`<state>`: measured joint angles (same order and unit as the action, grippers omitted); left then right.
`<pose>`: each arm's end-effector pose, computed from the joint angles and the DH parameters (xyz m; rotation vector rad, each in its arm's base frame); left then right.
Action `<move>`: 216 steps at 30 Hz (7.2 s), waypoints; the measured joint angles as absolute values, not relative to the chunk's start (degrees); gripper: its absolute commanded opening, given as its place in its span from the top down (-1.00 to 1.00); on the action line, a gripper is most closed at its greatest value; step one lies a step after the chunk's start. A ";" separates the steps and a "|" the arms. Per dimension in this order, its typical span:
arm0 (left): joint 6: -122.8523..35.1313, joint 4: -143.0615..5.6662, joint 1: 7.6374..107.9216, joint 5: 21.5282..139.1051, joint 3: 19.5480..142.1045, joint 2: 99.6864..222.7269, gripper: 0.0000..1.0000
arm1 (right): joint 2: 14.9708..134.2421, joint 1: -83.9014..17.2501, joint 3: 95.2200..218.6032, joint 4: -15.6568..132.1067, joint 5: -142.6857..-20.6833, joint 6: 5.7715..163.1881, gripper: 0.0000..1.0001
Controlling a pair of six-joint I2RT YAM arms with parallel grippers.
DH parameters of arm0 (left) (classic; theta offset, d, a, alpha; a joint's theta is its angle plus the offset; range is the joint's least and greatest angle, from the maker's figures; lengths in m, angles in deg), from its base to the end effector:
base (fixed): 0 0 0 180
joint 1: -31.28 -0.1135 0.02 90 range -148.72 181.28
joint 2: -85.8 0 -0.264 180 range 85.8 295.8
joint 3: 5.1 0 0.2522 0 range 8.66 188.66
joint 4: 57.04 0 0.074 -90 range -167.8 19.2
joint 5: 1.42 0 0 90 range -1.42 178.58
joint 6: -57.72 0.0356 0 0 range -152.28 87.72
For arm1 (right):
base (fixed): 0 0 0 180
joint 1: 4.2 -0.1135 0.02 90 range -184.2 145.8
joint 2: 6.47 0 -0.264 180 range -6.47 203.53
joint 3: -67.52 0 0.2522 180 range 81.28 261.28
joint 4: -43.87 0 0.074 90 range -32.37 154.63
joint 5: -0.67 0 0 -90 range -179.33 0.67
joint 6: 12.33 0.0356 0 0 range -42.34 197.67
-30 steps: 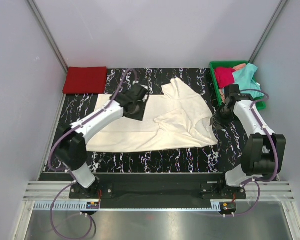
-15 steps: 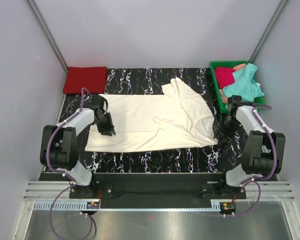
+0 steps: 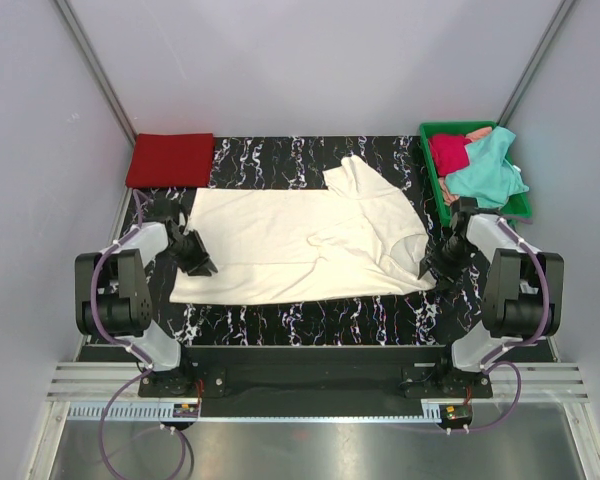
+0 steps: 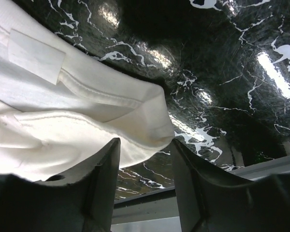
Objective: Fold and stack the t-shirts
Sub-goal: Fold the tshirt
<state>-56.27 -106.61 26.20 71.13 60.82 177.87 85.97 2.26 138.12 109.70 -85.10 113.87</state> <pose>0.2824 0.0144 0.1616 -0.6751 2.8262 -0.4996 0.2684 -0.0277 0.1740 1.1322 2.9059 0.1276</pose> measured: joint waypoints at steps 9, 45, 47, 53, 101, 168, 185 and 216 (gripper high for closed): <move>-57.16 -105.37 22.24 68.44 60.12 180.39 0.48 | 86.63 3.92 132.76 106.34 -85.64 118.83 0.87; -61.80 -103.75 19.88 72.83 56.03 172.41 0.30 | 89.75 -13.46 145.61 102.67 -85.60 113.06 0.23; -62.61 -102.31 18.72 72.41 55.14 173.83 0.33 | 89.95 -13.43 143.47 101.22 -85.25 113.13 0.23; -67.81 -100.63 12.84 70.36 50.55 171.93 0.31 | 90.01 -13.41 137.07 99.19 -85.36 115.58 0.16; -52.23 -93.96 18.09 72.28 91.70 197.04 -0.08 | 146.82 -13.52 220.76 87.69 -84.09 88.28 -0.03; -40.07 -106.33 21.74 77.97 114.83 217.57 0.60 | 141.77 -14.22 213.68 95.74 -82.30 89.98 1.00; -44.01 -106.61 21.46 76.72 113.21 214.22 1.00 | 141.57 -13.98 214.83 100.13 -82.74 94.37 1.00; -50.39 -111.29 21.04 86.95 92.73 189.94 1.00 | 107.02 -12.73 189.28 113.18 -87.24 98.51 1.00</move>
